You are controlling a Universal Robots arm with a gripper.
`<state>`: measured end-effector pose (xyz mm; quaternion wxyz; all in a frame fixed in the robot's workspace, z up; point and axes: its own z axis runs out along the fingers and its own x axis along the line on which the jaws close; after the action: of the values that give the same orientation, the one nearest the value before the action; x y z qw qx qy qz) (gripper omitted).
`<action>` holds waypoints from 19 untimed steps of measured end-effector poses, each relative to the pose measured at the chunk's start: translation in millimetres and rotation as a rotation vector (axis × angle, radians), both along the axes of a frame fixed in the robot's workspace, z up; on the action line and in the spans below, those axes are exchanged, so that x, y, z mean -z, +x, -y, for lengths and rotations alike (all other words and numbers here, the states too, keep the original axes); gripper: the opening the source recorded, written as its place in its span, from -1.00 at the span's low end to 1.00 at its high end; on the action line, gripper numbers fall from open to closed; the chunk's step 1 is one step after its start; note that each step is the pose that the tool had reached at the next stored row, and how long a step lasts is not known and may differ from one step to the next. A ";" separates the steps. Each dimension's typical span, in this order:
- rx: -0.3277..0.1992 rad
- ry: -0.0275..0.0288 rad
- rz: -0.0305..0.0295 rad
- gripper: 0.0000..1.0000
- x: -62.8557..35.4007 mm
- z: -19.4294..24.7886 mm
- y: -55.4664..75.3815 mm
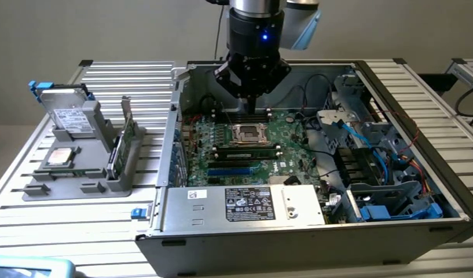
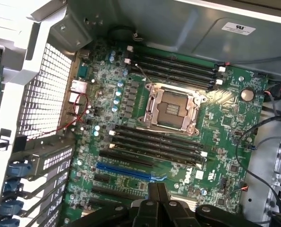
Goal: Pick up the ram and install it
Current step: 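Press down the ram until it locks into place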
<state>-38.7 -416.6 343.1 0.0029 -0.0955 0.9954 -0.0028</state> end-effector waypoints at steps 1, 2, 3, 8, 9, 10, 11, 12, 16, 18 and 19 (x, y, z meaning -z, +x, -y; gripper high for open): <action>0.012 0.0023 0.0005 -0.79 0.0 0.0 0.0; 0.024 0.0049 0.0012 -0.79 0.0 0.0 0.0; 0.037 0.0071 0.0018 -0.79 0.0 0.0 0.0; 0.101 0.0165 0.0042 -0.79 0.0 0.0 0.0; 0.114 0.0185 0.0049 -0.79 0.0 0.0 0.0; 0.128 0.0203 0.0055 -0.79 0.1 0.0 0.0; 0.142 0.0222 0.0059 -0.79 0.2 0.0 0.0; 0.156 0.0241 0.0062 -0.79 0.3 0.0 0.0; 0.210 0.0367 0.0064 -0.79 1.6 0.0 0.0; 0.215 0.0371 0.0063 -0.79 1.5 0.0 0.0; 0.215 0.0372 0.0063 -0.79 1.5 0.0 0.0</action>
<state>-38.8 -416.6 341.6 0.0074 0.0121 0.9998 0.0150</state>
